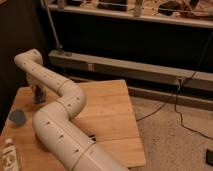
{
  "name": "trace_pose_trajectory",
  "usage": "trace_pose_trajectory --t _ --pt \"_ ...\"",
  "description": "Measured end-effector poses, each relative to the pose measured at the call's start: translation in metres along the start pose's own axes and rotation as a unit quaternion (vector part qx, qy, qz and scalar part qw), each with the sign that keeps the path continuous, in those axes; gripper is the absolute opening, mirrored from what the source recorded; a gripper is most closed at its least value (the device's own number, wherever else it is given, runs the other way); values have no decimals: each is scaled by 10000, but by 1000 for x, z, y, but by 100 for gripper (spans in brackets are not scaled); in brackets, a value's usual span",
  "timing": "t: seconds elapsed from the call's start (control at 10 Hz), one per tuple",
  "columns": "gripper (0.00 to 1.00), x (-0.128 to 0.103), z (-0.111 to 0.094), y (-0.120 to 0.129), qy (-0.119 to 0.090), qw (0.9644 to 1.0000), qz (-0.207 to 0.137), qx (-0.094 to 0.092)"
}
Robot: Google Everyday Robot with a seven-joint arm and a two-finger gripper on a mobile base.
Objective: Place the pepper on the white sponge
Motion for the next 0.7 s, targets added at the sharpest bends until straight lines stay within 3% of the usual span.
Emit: trace_pose_trajectory --t 0.2,0.7 --pt "14 1 6 0 -18 10000 -45 75" --pt "72 -5 9 2 -162 9997 -75 150"
